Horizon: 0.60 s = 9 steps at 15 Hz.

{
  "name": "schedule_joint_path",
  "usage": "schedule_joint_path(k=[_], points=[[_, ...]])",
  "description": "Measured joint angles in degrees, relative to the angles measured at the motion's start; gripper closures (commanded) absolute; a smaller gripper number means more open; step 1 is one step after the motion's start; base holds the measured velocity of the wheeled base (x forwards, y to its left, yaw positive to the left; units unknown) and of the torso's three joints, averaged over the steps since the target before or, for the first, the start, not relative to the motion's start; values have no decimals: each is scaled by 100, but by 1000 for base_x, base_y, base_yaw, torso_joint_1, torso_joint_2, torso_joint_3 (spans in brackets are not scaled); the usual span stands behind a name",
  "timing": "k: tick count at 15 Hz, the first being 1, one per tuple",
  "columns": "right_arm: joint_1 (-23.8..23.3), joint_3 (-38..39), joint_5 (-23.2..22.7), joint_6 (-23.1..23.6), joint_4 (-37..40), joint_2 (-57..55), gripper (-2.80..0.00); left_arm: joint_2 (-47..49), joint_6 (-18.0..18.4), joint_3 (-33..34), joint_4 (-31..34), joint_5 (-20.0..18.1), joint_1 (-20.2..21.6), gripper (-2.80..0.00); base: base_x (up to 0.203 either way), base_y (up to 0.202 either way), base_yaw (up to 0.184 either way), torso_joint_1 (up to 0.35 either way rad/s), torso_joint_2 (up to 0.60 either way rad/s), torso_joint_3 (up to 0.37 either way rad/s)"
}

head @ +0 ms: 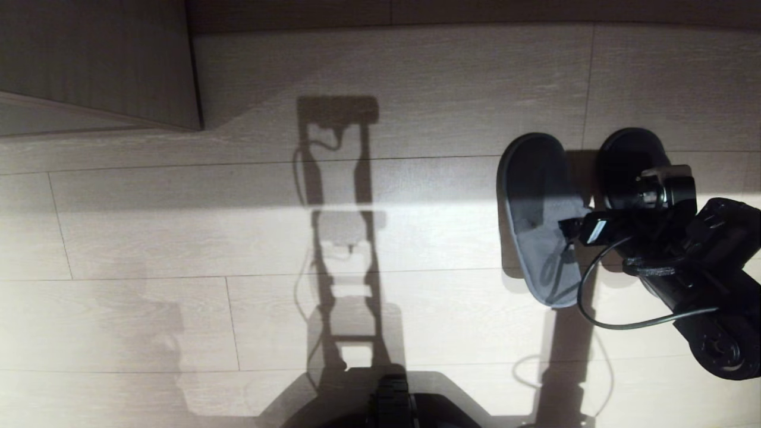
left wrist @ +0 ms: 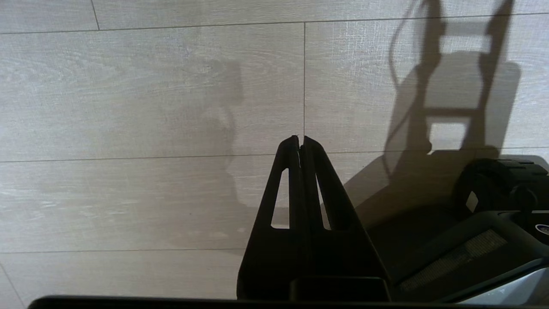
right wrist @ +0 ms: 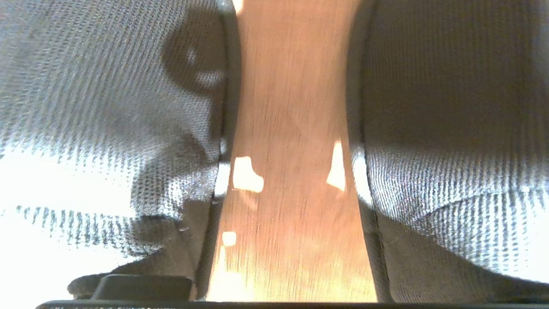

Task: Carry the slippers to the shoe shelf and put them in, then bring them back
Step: Place the slippers on the floor

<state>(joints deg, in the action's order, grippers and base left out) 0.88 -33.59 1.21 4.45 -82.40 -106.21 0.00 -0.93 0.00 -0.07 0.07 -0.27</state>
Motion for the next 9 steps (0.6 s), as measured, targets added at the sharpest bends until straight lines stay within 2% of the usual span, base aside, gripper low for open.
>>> schedule_joint_path(k=[3, 6, 9], points=[[-4, 38, 6, 113, 462, 84, -280, 0, -6, 0, 0, 0, 0, 0, 0, 0, 0, 0, 0, 0], [0, -124, 17, 150, 1343, 299, -280, 0, -7, 0, 0, 1, 0, 0, 0, 0, 0, 0, 0, 0], [6, -128, 20, 163, 1584, 426, -280, 0, -5, 0, 0, 0, 2, 0, 0, 0, 0, 0, 0, 0]])
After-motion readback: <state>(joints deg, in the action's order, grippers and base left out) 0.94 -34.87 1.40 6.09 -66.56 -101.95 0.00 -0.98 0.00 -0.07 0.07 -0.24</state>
